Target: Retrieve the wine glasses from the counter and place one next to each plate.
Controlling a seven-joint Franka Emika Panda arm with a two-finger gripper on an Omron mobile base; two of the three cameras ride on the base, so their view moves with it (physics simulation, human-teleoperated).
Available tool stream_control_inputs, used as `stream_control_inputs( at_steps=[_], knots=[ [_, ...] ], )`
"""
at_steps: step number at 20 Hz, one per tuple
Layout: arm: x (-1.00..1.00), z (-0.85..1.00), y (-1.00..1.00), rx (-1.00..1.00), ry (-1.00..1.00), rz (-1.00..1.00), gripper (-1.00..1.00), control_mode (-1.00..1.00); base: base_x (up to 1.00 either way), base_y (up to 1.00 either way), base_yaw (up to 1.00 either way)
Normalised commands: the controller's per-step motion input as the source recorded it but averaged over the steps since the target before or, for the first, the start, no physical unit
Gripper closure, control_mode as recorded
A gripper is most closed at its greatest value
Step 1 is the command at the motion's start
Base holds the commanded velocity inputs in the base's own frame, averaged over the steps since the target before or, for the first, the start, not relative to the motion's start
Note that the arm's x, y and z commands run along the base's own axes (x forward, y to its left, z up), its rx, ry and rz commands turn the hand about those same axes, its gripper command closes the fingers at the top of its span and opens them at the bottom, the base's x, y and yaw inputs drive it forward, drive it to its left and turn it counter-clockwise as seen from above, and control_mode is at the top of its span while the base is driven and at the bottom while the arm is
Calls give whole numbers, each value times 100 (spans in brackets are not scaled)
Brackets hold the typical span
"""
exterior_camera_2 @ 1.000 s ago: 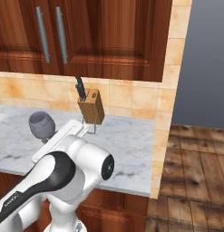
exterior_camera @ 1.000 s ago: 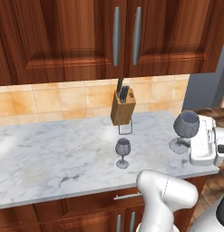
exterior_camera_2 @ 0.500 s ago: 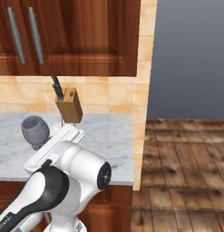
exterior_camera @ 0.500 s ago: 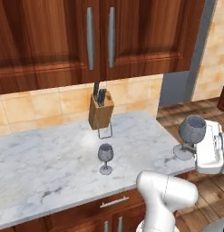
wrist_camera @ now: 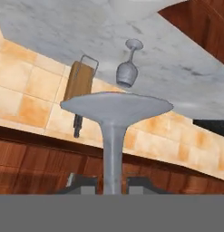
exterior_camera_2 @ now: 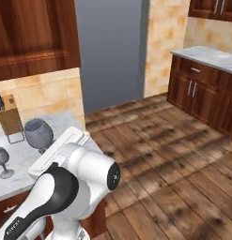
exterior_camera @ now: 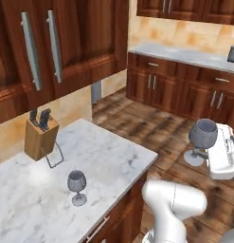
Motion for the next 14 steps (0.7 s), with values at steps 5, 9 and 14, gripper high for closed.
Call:
stream_control_inputs(
  at_steps=[5, 9, 14],
  knots=[
    [0, 0, 0, 0, 0, 0, 100, 100, 0, 0, -100],
    [0, 0, 0, 0, 0, 0, 100, 100, 0, 0, -100],
    [0, 0, 0, 0, 0, 0, 100, 100, 0, -53, -88]
  ],
)
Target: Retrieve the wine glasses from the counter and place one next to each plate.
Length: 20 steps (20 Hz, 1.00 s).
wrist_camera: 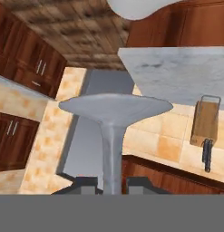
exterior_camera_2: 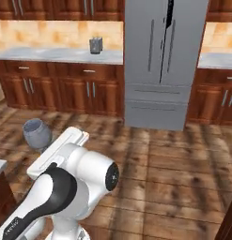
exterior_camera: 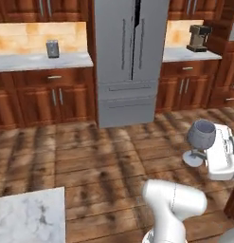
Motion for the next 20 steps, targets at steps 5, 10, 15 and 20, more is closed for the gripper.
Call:
stream_control_inputs(
  at_steps=[5, 10, 15, 20],
  knots=[
    [0, 0, 0, 0, 0, 0, 100, 100, 0, -47, -89],
    [0, 0, 0, 0, 0, 0, 100, 100, 0, -13, -90],
    [0, 0, 0, 0, 0, 0, 100, 100, 0, 0, -91],
    [0, 0, 0, 0, 0, 0, 100, 100, 0, 2, -94]
  ],
)
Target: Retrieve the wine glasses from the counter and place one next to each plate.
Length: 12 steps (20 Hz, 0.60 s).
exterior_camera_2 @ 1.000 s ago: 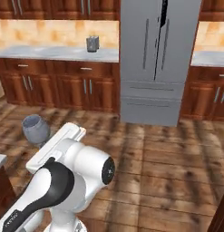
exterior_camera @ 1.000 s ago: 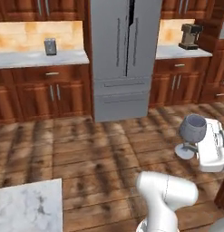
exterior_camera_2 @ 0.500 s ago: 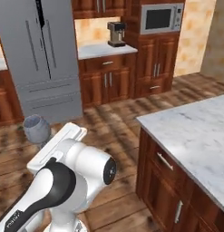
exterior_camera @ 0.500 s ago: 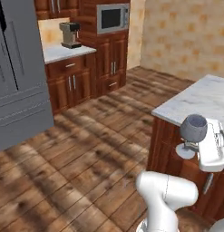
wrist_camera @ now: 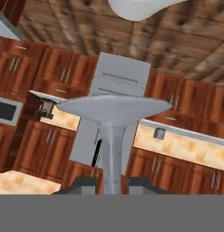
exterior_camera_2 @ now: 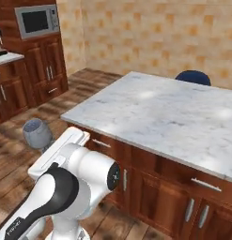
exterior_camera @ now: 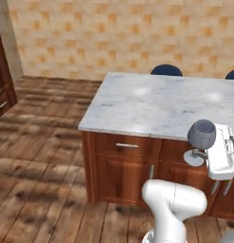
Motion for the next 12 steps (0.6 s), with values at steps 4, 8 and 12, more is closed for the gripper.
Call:
stream_control_inputs(
  at_steps=[4, 8, 12],
  knots=[
    [0, 0, 0, 0, 0, 0, 100, 100, 0, -10, -80],
    [0, 0, 0, 0, 0, 0, 100, 100, -2, -64, -59],
    [0, 0, 0, 0, 0, 0, 100, 100, 0, -86, -54]
  ],
)
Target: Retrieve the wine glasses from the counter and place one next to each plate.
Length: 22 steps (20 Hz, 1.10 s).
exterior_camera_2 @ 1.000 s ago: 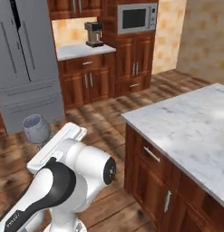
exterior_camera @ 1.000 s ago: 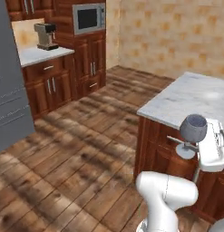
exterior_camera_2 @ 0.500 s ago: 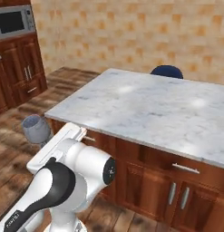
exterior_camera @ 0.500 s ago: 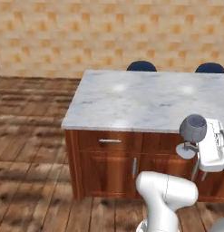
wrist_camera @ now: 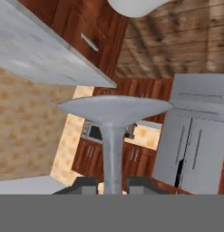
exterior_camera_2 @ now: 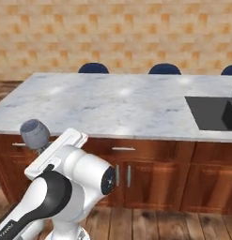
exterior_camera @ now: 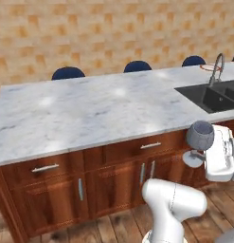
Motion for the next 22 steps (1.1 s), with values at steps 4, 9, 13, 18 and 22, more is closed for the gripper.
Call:
stream_control_inputs(
  at_steps=[4, 9, 13, 18, 22],
  knots=[
    [0, 0, 0, 0, 0, 0, 100, 100, 0, -95, -51],
    [0, 0, 0, 0, 0, 0, 100, 100, 6, -51, -45],
    [0, 0, 0, 0, 0, 0, 100, 100, -50, 73, -26],
    [0, 0, 0, 0, 0, 0, 100, 100, -100, 100, -14],
    [0, 0, 0, 0, 0, 0, 100, 100, -100, 100, -8]
  ],
)
